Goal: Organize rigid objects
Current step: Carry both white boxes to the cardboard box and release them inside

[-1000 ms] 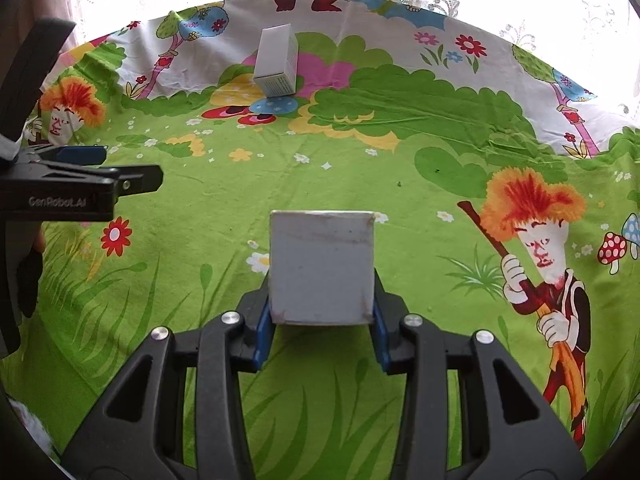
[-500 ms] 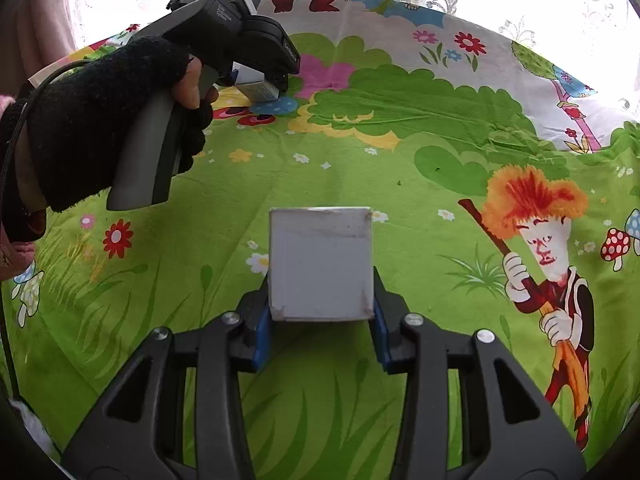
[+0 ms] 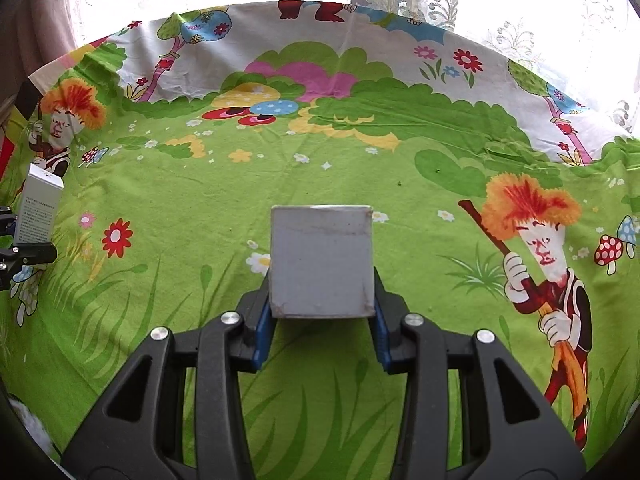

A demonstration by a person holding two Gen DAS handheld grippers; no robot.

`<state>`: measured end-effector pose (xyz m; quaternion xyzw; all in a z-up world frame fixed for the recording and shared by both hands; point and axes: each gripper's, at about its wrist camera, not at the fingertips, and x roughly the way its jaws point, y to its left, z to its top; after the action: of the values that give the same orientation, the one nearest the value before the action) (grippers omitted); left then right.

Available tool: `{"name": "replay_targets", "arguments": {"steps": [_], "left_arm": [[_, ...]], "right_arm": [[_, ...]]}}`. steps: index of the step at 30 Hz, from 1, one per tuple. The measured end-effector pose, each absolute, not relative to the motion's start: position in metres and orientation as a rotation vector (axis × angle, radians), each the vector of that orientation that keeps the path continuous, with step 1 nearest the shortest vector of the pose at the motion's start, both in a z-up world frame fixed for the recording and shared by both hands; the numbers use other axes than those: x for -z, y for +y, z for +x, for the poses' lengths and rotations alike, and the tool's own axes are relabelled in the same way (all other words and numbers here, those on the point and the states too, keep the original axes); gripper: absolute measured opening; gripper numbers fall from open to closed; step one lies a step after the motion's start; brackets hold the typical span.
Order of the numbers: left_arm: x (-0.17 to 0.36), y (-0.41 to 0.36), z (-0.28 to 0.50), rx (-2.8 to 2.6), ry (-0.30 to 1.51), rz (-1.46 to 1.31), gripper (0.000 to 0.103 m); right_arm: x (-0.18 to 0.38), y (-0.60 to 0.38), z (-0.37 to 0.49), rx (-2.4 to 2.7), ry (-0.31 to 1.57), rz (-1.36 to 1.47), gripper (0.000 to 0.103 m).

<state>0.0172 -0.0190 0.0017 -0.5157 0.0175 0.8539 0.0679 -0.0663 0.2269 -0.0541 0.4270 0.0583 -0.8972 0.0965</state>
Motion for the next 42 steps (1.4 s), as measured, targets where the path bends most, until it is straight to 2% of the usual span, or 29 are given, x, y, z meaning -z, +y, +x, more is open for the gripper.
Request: {"name": "replay_targets", "arguments": {"steps": [2,4,5,6,9,12,13,15,23,28,35,42], "left_arm": [[-0.002,-0.022,0.017,-2.603,0.039,-1.534,0.042],[0.000,-0.025,0.015,-2.643,0.026,-1.541,0.053],[0.001,-0.026,0.012,-2.654,0.011,-1.546,0.062],[0.002,-0.026,0.011,-2.660,-0.009,-1.543,0.066],[0.003,-0.021,0.001,-2.680,-0.031,-1.514,0.066],[0.007,-0.015,-0.007,-2.726,0.031,-1.477,0.066],[0.008,-0.014,-0.006,-2.736,0.039,-1.450,0.065],[0.005,-0.015,-0.002,-2.764,0.023,-1.436,0.037],[-0.001,-0.018,0.064,-2.755,-0.002,-1.403,0.037],[-0.003,-0.030,0.095,-2.782,-0.018,-1.390,0.037],[-0.005,-0.032,0.107,-2.798,-0.014,-1.367,0.037],[-0.004,-0.017,0.121,-2.767,0.003,-1.354,0.037]], "right_arm": [[0.056,0.227,-0.065,2.657,0.168,1.265,0.044],[0.058,0.227,-0.064,2.657,0.168,1.265,0.044],[0.059,0.227,-0.064,2.657,0.169,1.265,0.044],[0.060,0.228,-0.064,2.656,0.167,1.265,0.044],[0.060,0.228,-0.064,2.656,0.166,1.266,0.044],[0.060,0.228,-0.064,2.656,0.165,1.267,0.044],[0.060,0.228,-0.064,2.655,0.162,1.268,0.044],[0.060,0.228,-0.064,2.655,0.164,1.268,0.044],[0.059,0.227,-0.064,2.658,0.165,1.274,0.044],[0.047,0.215,-0.039,2.634,-0.001,1.288,0.044],[0.031,0.166,0.027,2.569,0.078,1.248,0.044],[0.036,0.155,0.073,2.520,0.057,1.272,0.044]]}}
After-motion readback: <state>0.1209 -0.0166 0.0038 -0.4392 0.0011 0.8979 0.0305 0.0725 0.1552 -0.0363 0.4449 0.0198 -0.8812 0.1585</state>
